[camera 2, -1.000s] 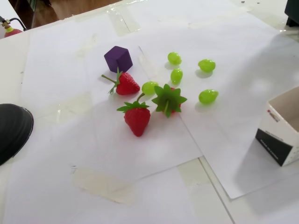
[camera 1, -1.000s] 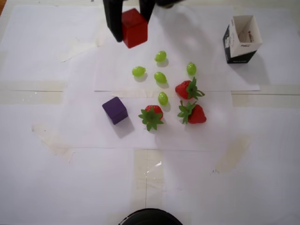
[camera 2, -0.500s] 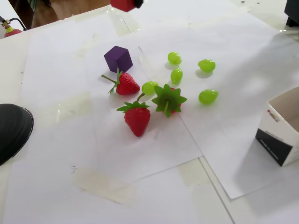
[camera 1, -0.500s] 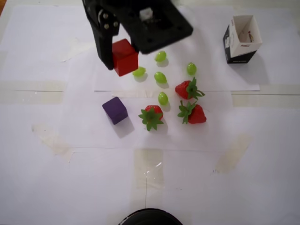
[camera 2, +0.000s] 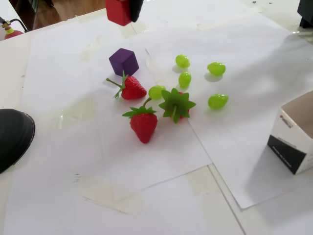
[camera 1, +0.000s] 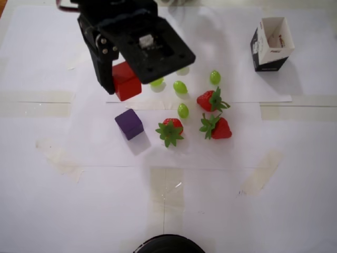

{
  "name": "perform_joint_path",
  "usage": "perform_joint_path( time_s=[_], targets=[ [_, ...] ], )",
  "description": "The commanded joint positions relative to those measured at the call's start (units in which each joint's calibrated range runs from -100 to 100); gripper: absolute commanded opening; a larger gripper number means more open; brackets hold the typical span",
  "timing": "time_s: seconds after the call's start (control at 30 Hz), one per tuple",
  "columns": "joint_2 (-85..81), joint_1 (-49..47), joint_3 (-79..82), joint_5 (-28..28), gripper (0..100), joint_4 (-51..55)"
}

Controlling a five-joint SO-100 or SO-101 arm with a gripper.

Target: Put the red cube on top of the purple cube

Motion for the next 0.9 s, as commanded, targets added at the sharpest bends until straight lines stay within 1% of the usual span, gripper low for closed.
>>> perform_joint_path(
  time_s=[0.0,0.53,0.87],
  targets=[
    [1.3,0.0,-7.6,0.5,4,0.9],
    [12.1,-1.5,-15.2,1.0,4,0.6],
    [13.7,-1.3,-15.3,1.3,5,-3.3]
  ],
)
